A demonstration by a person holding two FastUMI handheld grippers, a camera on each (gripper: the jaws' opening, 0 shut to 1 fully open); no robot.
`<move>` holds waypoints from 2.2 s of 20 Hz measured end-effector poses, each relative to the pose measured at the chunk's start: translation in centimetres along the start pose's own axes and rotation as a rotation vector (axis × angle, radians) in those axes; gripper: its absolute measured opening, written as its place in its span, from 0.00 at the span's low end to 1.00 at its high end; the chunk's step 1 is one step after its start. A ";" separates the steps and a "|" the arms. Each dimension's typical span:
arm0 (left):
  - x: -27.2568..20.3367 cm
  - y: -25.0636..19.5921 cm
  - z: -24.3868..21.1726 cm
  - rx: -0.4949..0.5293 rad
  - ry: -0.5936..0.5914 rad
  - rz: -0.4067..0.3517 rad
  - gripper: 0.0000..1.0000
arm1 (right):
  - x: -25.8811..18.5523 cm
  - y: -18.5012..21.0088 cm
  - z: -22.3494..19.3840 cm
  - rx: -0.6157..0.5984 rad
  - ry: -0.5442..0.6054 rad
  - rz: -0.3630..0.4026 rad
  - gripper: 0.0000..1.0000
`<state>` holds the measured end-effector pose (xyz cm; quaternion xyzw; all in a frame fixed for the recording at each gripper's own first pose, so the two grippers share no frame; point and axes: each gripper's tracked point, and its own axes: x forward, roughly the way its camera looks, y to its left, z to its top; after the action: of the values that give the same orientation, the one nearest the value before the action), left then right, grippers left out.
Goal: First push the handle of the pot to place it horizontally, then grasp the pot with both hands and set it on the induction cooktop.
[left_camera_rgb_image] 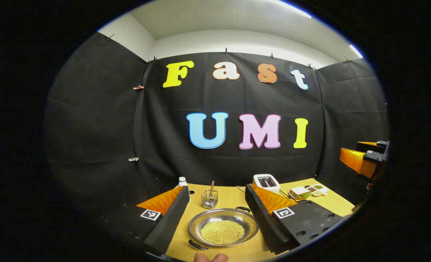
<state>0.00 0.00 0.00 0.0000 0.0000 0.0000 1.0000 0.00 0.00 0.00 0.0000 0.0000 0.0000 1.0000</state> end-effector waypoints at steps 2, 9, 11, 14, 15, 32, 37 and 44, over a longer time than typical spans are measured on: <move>0.1 -0.1 0.0 -0.001 0.000 -0.008 0.96 | 0.0 0.0 0.2 -0.004 -0.004 -0.006 0.98; 0.7 -0.3 0.5 0.014 -0.017 -0.026 0.96 | 0.1 0.1 -0.2 -0.018 0.004 -0.011 0.97; 0.8 -0.4 0.4 0.015 -0.016 -0.028 0.96 | 0.1 0.3 -0.2 -0.019 0.005 -0.007 0.98; 0.8 -0.4 0.3 0.016 -0.013 -0.027 0.96 | 0.1 0.7 -0.3 -0.023 0.005 0.000 0.97; 0.9 -0.4 0.4 0.017 -0.014 -0.027 0.96 | 0.1 0.8 -0.3 -0.023 0.004 0.002 0.97; -0.1 -1.9 -7.8 0.022 0.314 -0.151 0.05 | -1.3 -0.4 -0.9 -0.043 0.011 -0.012 0.98; -2.9 -5.7 -15.9 -0.030 0.651 -0.348 0.05 | -1.2 -0.9 -1.2 -0.040 0.022 -0.023 0.98; -5.7 -5.1 -26.3 -0.004 1.033 -0.385 0.05 | -1.2 -1.2 -1.9 -0.058 0.039 -0.025 0.97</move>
<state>-5.71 -5.06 -26.32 -0.0018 0.4908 -0.1828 0.8519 -1.20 -1.25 -1.86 -0.0289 0.0194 -0.0126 0.9993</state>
